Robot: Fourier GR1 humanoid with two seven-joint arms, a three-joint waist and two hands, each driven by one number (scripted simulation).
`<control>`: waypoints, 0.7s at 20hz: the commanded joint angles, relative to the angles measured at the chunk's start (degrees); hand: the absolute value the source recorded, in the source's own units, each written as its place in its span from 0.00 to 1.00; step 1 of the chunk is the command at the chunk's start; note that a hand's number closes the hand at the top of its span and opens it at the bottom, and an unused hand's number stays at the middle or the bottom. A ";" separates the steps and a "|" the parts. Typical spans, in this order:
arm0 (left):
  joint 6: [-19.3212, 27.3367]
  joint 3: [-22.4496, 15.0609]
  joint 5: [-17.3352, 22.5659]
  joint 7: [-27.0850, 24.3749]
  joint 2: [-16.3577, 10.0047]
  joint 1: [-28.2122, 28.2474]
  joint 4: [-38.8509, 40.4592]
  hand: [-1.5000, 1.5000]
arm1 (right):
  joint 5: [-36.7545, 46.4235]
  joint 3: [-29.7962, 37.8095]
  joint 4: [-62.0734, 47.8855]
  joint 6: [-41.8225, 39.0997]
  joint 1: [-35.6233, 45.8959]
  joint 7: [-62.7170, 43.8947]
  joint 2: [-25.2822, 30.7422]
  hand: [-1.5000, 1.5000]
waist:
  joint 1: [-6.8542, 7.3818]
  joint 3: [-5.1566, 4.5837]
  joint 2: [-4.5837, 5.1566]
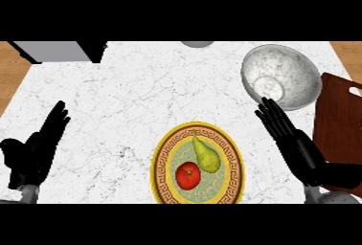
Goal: Pick the tomato from the plate and place it in the bowl
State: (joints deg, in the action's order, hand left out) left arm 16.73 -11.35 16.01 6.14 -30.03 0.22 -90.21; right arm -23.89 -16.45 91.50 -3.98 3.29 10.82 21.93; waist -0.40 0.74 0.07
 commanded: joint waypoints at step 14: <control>-10.04 -12.12 -2.79 -3.38 9.47 -8.07 -4.16 0.50 | 31.73 -15.54 -9.06 35.05 1.17 -13.42 -16.57 0.00 | 0.74 -0.77 -0.10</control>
State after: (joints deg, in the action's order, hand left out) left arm 6.92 -21.74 14.69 2.26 -22.10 -8.03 -92.81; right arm -0.33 -27.82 86.51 25.97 1.80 -0.42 8.12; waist -0.46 -0.13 0.01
